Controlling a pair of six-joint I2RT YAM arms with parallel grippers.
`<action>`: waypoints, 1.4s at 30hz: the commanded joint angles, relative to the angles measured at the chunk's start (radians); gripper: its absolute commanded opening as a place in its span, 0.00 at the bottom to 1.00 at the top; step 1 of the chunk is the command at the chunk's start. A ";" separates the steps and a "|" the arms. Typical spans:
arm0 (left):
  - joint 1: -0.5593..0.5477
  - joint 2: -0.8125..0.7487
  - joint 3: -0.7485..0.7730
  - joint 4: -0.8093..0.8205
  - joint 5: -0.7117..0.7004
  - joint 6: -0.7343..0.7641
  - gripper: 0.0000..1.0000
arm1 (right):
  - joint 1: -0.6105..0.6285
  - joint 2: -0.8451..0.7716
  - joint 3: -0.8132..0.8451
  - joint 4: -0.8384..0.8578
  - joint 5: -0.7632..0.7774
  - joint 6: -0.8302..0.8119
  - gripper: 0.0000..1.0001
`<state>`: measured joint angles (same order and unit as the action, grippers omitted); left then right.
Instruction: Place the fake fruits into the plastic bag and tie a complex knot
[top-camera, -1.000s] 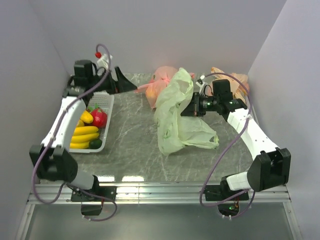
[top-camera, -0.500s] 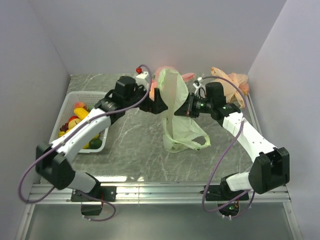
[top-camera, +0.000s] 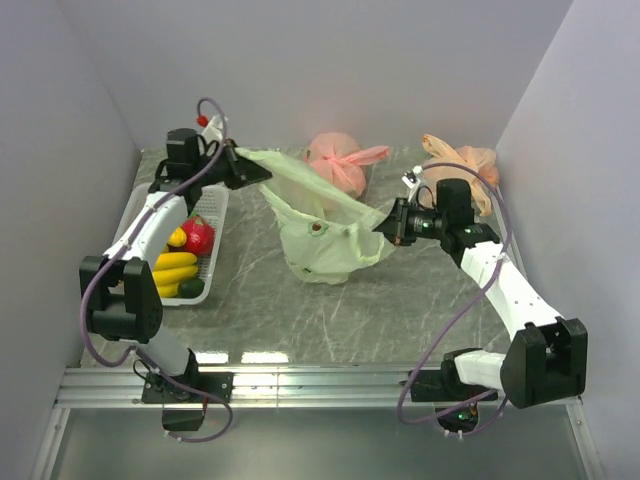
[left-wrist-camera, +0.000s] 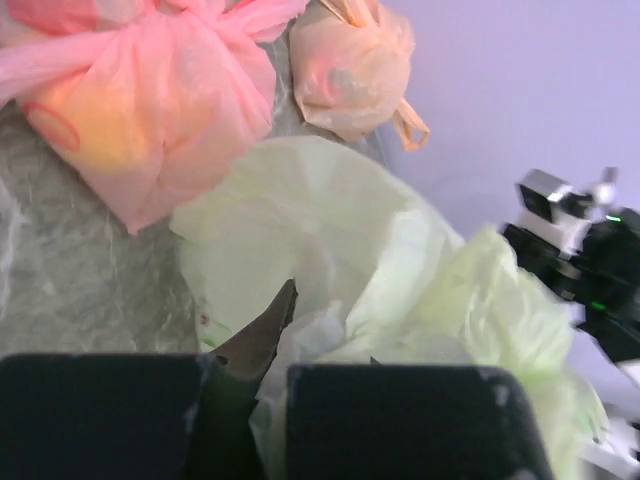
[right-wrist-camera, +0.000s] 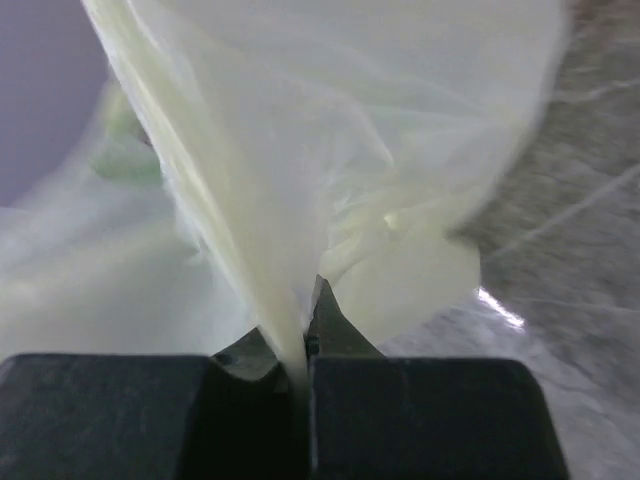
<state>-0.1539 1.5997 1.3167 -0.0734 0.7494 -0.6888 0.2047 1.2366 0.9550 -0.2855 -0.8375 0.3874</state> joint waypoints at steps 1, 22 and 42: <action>0.054 -0.012 0.001 0.107 0.263 -0.068 0.00 | -0.068 0.003 -0.056 -0.049 -0.037 -0.157 0.00; -0.145 0.149 0.249 -0.379 0.369 0.368 0.02 | 0.149 0.075 0.275 -0.152 0.396 -0.464 0.96; -0.075 0.221 0.375 -0.510 0.312 0.517 0.39 | 0.081 0.167 0.354 -0.186 0.106 -0.210 0.00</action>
<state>-0.2901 1.8465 1.6794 -0.6331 1.1122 -0.1806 0.3378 1.5181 1.3136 -0.4961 -0.6060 -0.0113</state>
